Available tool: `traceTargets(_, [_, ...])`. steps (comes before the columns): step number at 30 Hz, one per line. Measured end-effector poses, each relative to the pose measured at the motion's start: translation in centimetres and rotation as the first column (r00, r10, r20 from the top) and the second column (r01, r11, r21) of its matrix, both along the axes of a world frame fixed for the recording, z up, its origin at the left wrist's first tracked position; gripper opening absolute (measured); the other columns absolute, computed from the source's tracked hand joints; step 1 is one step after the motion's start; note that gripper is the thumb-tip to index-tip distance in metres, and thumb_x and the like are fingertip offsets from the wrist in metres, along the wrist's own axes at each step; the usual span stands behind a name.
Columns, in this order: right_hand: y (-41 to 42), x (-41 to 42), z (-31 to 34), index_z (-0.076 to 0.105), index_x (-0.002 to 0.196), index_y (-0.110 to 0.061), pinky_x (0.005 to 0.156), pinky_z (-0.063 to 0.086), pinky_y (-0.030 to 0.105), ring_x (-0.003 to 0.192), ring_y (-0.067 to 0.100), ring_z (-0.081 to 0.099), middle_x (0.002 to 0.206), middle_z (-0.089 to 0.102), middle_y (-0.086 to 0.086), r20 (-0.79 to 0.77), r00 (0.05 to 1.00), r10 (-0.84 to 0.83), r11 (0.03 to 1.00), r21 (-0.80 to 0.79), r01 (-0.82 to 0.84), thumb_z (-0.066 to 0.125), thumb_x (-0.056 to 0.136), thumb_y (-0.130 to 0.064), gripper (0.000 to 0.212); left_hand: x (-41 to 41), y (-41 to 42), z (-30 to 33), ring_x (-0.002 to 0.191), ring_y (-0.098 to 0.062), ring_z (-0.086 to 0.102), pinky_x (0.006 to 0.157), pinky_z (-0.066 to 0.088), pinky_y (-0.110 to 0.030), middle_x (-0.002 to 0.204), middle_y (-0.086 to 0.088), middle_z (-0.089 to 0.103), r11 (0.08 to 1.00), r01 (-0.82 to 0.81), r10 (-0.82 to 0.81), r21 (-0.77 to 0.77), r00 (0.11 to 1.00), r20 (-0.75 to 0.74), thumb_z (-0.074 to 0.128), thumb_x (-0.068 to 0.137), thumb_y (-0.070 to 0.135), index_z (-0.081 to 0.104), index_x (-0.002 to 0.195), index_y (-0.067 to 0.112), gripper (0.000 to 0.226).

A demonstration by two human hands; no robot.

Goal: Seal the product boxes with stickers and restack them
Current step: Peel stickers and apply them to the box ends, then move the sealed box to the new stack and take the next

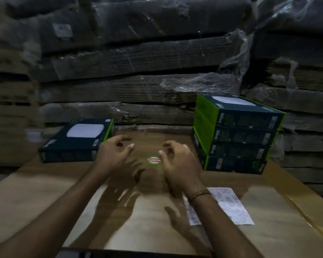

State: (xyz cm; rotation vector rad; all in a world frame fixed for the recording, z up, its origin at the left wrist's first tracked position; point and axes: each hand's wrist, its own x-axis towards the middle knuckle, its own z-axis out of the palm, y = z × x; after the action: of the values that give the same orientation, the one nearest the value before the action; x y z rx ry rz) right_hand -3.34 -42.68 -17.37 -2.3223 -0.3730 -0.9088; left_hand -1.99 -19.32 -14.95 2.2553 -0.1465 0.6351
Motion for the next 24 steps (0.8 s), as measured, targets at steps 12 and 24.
traceTargets(12, [19.7, 3.2, -1.9, 0.046, 0.150, -0.030, 0.101, 0.052, 0.047, 0.123, 0.027, 0.059, 0.132, 0.060, 0.004, -0.284, 0.916, 0.283, 0.952, -0.029, -0.303, 0.029, 0.099, -0.081, 0.074, -0.2, 18.4, -4.6, 0.151, -0.044, 0.030, 0.121, 0.034, -0.057, 0.171, -0.017, 0.027, 0.784, -0.564, 0.574, -0.258, 0.818, -0.042, 0.072, 0.101, 0.031, 0.034, 0.162, 0.014, 0.075])
traceTargets(24, [23.9, 8.2, -6.2, 0.001, 0.169, -0.043, 0.125, 0.034, 0.052, 0.159, 0.026, 0.027, 0.178, -0.002, -0.013, -0.417, 0.880, 0.229, 0.941, -0.138, -0.310, 0.049, 0.093, -0.080, 0.097, 1.5, 21.6, -7.1, 0.134, -0.034, 0.056, 0.108, 0.051, -0.055, 0.147, -0.010, 0.056, 0.782, -0.518, 0.442, -0.348, 0.853, -0.276, 0.067, 0.100, 0.020, 0.044, 0.147, 0.018, 0.052])
